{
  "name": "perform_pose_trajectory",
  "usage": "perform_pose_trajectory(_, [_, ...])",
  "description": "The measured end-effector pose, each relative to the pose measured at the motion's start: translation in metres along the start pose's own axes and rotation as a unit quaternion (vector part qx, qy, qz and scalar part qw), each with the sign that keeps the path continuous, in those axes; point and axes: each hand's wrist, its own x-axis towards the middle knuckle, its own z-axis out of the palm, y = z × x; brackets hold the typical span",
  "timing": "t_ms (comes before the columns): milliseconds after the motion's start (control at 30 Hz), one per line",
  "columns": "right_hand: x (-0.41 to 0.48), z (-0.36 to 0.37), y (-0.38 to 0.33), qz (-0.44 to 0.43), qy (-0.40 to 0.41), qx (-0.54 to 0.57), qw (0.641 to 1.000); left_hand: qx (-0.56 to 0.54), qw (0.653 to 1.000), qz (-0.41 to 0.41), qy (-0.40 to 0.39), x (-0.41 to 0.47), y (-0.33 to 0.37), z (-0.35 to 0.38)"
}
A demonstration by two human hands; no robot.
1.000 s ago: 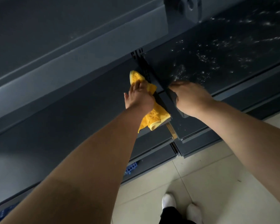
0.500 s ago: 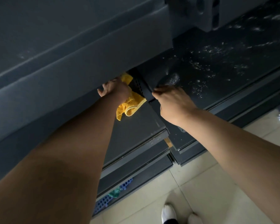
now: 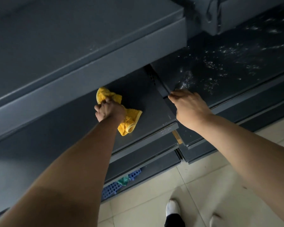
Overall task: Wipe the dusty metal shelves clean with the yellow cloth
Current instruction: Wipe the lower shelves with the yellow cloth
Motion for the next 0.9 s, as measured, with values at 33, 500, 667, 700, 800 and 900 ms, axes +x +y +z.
perform_pose_trajectory(33, [-0.005,-0.003,0.003,-0.001,-0.003,0.001,1.000,-0.010,1.000,-0.004,-0.003,-0.010,0.002,0.001])
perform_pose_trajectory(500, [-0.068,-0.025,0.052,-0.061,-0.029,0.012,0.998,-0.096,0.984,0.112,-0.096,-0.132,0.088,0.017])
perform_pose_trajectory(667, [-0.081,-0.021,0.048,-0.071,-0.056,0.015,0.996,-0.014,0.975,0.212,-0.065,-0.158,0.079,0.029])
perform_pose_trajectory(700, [-0.082,-0.020,0.044,-0.077,-0.057,0.015,0.995,0.006,0.975,0.218,-0.043,-0.159,0.072,0.032])
perform_pose_trajectory(800, [-0.085,-0.019,0.028,-0.091,-0.058,0.011,0.994,0.042,0.977,0.210,-0.002,-0.156,0.045,0.035])
perform_pose_trajectory(900, [-0.085,-0.015,0.011,-0.097,-0.065,0.007,0.993,0.054,0.982,0.182,0.007,-0.152,0.011,0.033])
